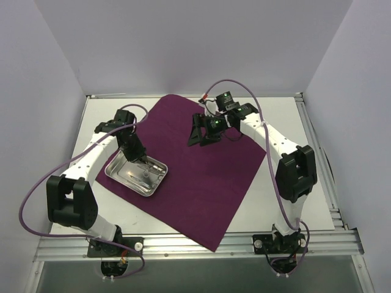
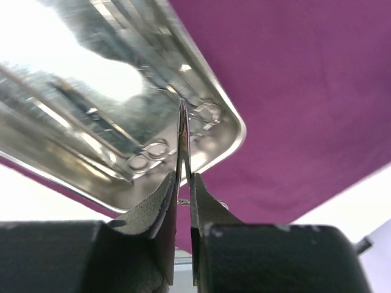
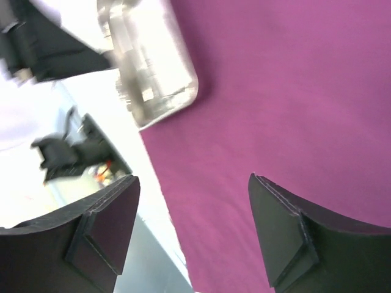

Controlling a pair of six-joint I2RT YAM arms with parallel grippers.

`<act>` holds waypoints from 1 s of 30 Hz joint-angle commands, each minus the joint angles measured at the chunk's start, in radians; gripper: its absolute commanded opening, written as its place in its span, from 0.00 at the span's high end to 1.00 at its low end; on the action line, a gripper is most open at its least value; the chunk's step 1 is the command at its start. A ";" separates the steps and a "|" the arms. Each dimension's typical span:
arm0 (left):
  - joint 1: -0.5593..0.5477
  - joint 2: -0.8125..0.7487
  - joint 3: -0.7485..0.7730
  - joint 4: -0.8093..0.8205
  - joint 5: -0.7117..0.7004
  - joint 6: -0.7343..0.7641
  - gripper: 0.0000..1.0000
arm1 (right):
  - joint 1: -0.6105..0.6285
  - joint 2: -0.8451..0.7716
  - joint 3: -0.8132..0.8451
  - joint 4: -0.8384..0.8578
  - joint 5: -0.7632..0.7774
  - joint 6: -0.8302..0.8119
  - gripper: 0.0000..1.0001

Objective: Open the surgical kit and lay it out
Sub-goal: Pick up the medical item from the container, then place the medical item in the surgical kit.

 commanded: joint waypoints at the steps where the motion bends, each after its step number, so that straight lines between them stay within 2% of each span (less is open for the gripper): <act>1: -0.012 -0.070 0.062 0.060 0.117 0.122 0.98 | 0.065 0.014 0.045 0.053 -0.173 -0.039 0.28; 6: -0.023 -0.068 0.090 0.073 0.210 0.130 0.98 | 0.131 0.014 0.036 0.118 -0.268 -0.030 0.33; 12: -0.057 -0.062 0.108 0.073 0.269 0.095 0.98 | 0.184 0.033 0.012 0.186 -0.307 0.009 0.40; 17: -0.072 -0.058 0.117 0.073 0.289 0.083 0.98 | 0.202 0.039 -0.008 0.188 -0.264 0.016 0.47; 21: -0.088 -0.062 0.122 0.076 0.298 0.069 0.98 | 0.216 0.046 -0.013 0.193 -0.215 0.021 0.56; 30: -0.109 -0.064 0.123 0.089 0.313 0.044 0.98 | 0.234 0.085 -0.004 0.194 -0.193 0.027 0.62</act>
